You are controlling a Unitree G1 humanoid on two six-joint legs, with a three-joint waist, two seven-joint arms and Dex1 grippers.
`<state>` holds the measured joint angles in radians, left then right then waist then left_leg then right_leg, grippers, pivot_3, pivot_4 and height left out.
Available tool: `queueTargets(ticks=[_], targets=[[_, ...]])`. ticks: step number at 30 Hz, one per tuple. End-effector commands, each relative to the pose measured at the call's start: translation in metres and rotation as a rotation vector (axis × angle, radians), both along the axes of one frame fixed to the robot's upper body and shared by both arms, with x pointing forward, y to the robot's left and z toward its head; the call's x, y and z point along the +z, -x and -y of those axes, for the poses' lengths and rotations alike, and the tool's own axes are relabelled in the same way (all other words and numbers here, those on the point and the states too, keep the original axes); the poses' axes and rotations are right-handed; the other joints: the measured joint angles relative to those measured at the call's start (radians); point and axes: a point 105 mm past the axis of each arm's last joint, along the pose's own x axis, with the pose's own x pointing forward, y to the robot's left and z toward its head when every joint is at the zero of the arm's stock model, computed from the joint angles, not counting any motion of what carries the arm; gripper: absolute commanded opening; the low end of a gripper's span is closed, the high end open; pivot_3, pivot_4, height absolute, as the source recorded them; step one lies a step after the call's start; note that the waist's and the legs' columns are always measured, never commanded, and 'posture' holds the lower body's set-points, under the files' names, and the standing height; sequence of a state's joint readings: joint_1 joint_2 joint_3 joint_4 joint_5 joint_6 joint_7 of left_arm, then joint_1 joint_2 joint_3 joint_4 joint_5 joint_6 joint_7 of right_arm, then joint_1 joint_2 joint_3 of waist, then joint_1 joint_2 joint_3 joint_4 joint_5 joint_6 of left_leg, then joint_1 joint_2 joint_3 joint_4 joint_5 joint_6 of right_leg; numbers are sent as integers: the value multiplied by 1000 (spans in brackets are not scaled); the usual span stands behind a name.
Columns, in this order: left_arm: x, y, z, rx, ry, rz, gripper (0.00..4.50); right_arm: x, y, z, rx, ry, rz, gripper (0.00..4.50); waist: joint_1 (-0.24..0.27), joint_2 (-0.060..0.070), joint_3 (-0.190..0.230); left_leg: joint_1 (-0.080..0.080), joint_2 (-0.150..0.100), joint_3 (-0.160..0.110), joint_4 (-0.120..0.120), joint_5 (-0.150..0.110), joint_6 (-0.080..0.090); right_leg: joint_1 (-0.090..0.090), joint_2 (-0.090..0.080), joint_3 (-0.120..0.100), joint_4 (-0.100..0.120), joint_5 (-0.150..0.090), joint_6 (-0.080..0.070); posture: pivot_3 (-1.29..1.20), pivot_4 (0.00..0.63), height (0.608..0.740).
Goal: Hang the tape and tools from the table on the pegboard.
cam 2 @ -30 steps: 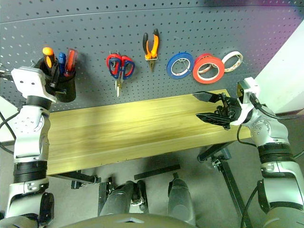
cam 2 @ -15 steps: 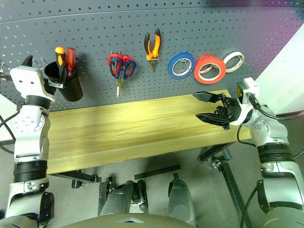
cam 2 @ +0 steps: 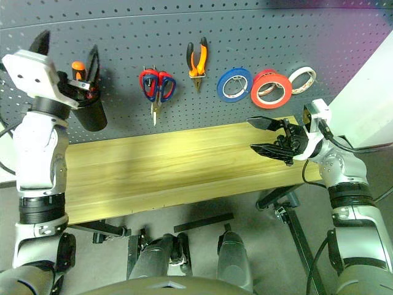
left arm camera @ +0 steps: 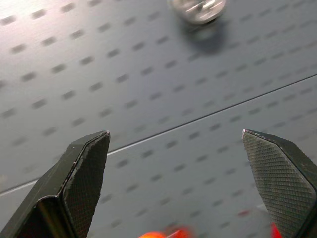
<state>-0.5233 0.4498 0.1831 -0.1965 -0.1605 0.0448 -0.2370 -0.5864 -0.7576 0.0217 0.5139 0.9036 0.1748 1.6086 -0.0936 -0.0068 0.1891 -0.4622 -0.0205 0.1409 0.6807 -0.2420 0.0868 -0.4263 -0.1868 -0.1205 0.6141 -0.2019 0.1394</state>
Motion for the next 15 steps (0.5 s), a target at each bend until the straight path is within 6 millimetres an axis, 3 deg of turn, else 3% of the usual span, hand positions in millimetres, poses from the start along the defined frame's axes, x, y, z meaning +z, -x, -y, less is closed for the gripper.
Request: queueTargets(ticks=[1,7,9,15], targets=[[0,6,35,-208,-30,-43,4464,11,-2,2,-13,-21,55,4500,0,0,0,0,0,0,0,0,0,0,0,0,0,0,0,-206,140,740],[-41,8,72,-491,16,-288,4464,7,-7,1,-34,-31,54,4500,-3,0,0,0,0,0,0,0,0,2,1,0,0,0,0,-218,129,740],[-65,6,77,-557,73,-441,4464,4,-10,1,-48,-30,47,4500,-3,0,0,0,0,0,0,0,0,2,1,0,0,0,0,-219,124,740],[-120,35,88,-767,42,-722,4464,-9,-17,-5,-83,-23,19,4500,-8,1,0,0,0,0,0,0,0,1,2,0,0,0,0,-220,110,740]])
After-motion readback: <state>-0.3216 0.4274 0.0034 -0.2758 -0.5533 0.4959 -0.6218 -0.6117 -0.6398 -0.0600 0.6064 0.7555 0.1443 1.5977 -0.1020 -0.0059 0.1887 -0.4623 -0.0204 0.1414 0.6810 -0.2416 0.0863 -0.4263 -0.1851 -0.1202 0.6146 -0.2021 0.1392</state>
